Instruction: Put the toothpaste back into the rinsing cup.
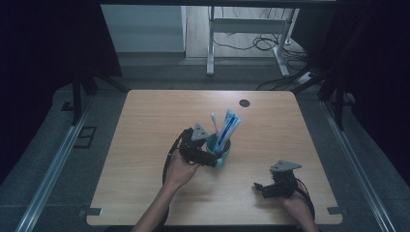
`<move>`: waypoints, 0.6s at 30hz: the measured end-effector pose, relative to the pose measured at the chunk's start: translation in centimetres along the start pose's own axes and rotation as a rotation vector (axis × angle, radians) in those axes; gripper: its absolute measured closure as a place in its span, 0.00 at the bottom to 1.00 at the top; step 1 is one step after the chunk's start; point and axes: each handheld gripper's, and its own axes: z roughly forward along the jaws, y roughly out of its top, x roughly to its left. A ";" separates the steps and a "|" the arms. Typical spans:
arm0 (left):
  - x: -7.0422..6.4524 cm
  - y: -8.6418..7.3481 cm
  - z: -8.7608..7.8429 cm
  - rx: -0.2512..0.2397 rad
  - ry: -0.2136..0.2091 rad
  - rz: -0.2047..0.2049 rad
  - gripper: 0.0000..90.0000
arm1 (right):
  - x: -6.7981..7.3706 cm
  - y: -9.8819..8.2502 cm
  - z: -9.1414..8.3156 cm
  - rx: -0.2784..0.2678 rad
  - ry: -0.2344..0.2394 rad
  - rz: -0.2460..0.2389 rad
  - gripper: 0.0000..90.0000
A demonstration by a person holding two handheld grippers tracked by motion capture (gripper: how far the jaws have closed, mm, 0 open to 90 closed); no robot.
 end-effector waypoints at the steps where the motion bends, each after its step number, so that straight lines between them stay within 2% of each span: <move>1: 0.1 -0.1 -0.1 -0.001 0.002 -0.003 0.00 | 0.0 0.0 0.0 0.000 0.000 0.000 0.00; 18: 1.1 -2.2 -2.4 0.002 0.034 -0.024 0.00 | 0.0 0.0 0.0 -0.002 -0.001 0.002 0.00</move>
